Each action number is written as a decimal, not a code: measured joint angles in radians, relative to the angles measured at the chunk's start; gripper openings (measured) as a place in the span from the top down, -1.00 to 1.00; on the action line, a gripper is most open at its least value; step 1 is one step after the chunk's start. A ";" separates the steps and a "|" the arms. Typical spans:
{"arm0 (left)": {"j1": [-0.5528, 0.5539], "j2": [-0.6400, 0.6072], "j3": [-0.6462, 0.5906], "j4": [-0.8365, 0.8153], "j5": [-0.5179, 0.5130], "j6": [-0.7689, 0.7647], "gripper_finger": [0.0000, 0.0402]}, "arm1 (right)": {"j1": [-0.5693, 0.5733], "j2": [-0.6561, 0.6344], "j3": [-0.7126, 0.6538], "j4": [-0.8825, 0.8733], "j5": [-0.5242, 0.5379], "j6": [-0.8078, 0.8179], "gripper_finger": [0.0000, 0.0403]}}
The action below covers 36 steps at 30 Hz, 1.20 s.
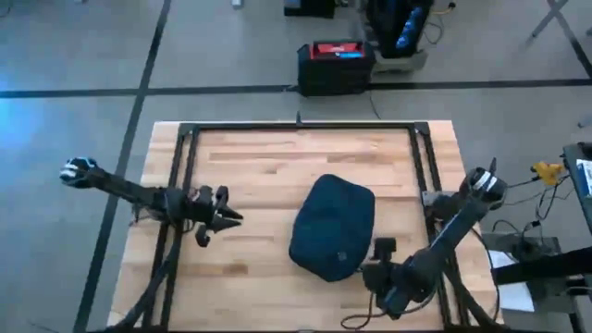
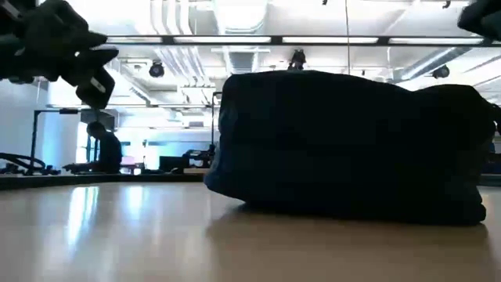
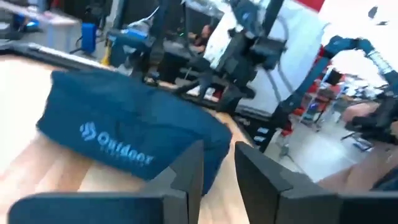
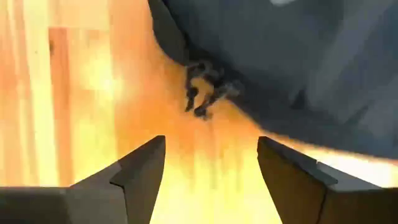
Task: Unpack backpack
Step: Open the dark blue backpack
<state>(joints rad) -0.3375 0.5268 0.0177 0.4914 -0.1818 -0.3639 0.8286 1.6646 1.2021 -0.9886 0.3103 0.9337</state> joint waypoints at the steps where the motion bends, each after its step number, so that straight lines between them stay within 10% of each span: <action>1: -0.013 0.014 0.000 0.013 -0.027 0.003 0.62 | -0.002 0.000 -0.005 0.000 -0.005 0.036 -0.12; 18: -0.088 0.461 0.014 0.623 -0.065 0.213 0.62 | -0.002 0.002 -0.252 0.445 0.189 0.206 0.24; 27: -0.087 0.749 0.194 0.639 -0.036 0.308 0.62 | -0.002 0.002 -0.233 0.444 0.052 0.104 0.72; 36: -0.087 0.962 0.369 0.628 -0.023 0.361 0.62 | -0.010 0.002 -0.239 0.438 0.178 0.060 0.71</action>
<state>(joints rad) -0.4248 1.4888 0.3871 1.1190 -0.2047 -0.0031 0.8190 1.6665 0.9627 -0.5502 0.4887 0.9938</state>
